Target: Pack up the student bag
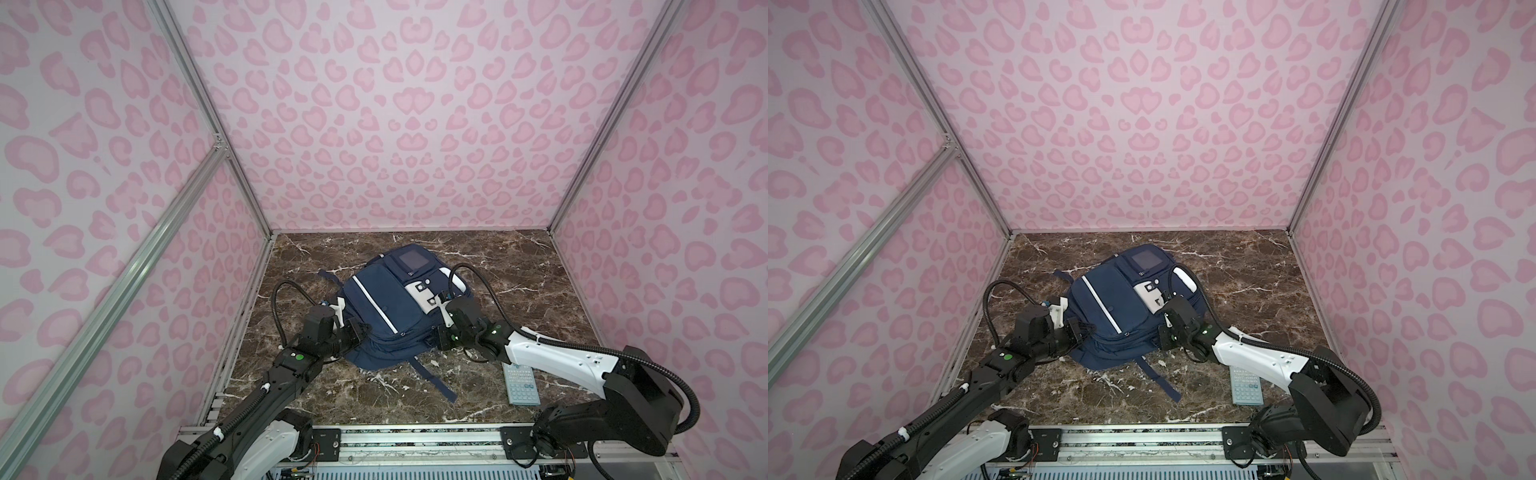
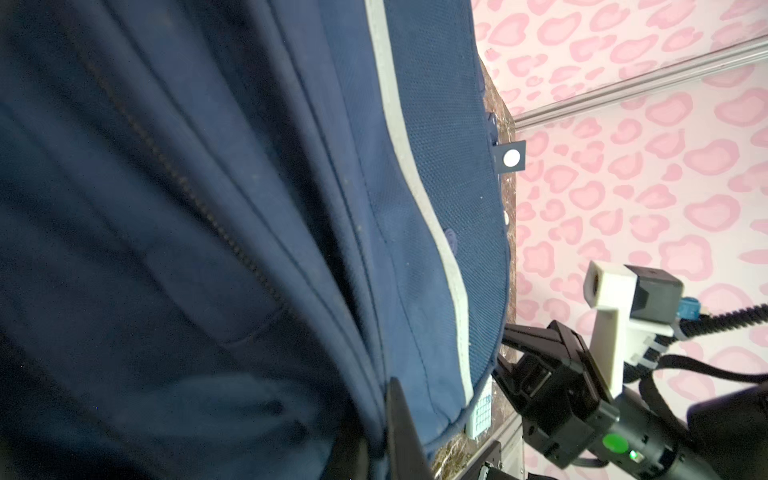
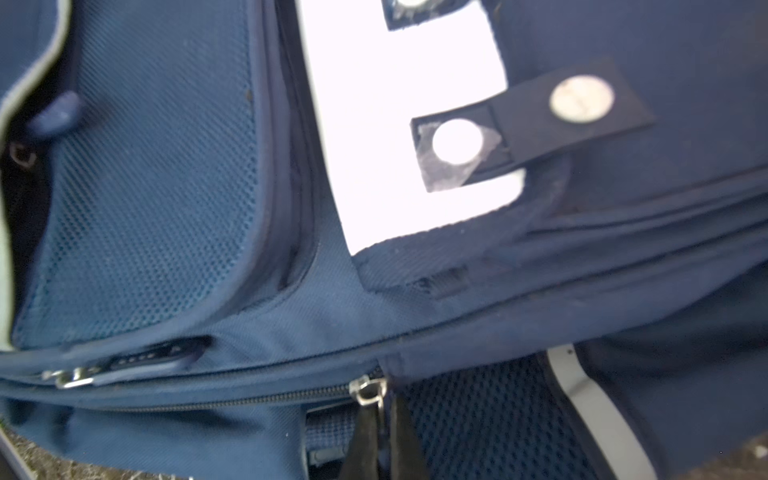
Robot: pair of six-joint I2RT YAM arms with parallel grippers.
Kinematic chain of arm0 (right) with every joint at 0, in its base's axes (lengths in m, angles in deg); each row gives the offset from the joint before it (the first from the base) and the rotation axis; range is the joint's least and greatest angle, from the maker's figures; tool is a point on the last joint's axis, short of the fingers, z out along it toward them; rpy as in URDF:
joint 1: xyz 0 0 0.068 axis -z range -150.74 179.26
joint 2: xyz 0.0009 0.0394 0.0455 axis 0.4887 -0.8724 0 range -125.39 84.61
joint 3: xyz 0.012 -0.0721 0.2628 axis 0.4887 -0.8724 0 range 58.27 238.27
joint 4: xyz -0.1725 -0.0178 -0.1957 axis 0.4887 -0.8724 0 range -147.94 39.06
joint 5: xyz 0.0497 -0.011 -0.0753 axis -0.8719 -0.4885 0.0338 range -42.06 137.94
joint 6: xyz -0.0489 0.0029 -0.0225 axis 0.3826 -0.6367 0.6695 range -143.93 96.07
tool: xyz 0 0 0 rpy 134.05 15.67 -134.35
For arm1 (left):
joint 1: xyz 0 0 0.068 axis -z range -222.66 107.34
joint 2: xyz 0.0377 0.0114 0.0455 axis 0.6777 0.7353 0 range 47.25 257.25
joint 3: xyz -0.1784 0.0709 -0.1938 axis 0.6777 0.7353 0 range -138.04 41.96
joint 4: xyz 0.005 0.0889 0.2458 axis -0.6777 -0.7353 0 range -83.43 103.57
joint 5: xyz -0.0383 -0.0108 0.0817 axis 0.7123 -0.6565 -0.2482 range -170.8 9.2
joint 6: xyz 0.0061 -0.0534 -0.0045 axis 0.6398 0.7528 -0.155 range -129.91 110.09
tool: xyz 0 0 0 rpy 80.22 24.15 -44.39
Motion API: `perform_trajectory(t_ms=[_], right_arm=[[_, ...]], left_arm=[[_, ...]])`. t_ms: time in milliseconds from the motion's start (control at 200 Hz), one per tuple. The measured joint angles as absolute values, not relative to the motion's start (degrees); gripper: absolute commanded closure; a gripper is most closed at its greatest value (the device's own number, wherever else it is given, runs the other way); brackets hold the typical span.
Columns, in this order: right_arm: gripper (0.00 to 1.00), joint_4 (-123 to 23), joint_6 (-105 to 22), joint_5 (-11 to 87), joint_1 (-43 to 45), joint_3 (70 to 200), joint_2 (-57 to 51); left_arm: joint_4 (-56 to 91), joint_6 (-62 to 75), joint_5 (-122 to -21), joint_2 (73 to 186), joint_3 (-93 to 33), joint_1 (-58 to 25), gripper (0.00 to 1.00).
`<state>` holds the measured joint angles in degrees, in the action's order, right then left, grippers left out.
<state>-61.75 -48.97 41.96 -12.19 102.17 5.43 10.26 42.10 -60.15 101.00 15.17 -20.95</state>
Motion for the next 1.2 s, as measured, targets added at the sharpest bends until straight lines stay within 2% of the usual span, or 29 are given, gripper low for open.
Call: perform_trajectory(t_ms=[140,220,240,290,295,310,330,420,525,740,950,1200], right_arm=[[0.99,-62.39,-47.72,41.46,-10.75,102.63,5.72],[0.51,-62.21,-46.85,40.98,-10.64,102.26,6.7],[0.42,-62.23,-46.85,41.33,-10.62,101.99,7.23],[0.28,-63.11,-46.04,43.21,-10.69,101.27,8.95],[0.25,-63.24,-45.95,43.41,-10.71,101.23,9.08],[0.07,-63.72,-45.69,44.22,-10.95,101.01,9.81],[0.01,-64.09,-45.29,45.35,-11.21,100.79,10.53],[0.01,-64.22,-42.26,47.6,-13.92,100.42,14.42],[0.16,-61.73,-35.61,50.14,-15.76,100.49,17.21],[0.3,-58.06,-16.55,48.85,-16.65,108.14,11.31],[0.27,-58.45,-0.9,42.88,-19.76,117.14,0.65],[0.34,-62.87,10.62,42.47,-21.57,122.06,-8.4]], left_arm=[[10.94,41.64,-59.08,101.13,15.17,-21.01,0.96],[10.83,41.24,-58.86,101.13,15.17,-21.06,0.96],[10.7,41.16,-58.93,101.13,15.17,-21.08,0.96],[10.17,40.74,-59.65,101.13,15.15,-21.3,0.95],[10.11,40.72,-59.74,101.13,15.15,-21.32,0.94],[9.8,40.52,-59.93,101.13,15.15,-21.39,0.93],[9.36,40.3,-60.37,101.13,15.1,-21.5,0.92],[7.68,39.19,-61.05,100.78,14.51,-21.65,0.91],[4.69,36.96,-62.88,99.47,12.74,-21.98,0.86],[0.75,32.59,-66.14,99.76,10.8,-26.19,0.78],[-0.08,30.73,-67.34,100.81,10.6,-27.07,0.75],[0.03,30.6,-67.45,101.55,10.69,-27.27,0.79]])
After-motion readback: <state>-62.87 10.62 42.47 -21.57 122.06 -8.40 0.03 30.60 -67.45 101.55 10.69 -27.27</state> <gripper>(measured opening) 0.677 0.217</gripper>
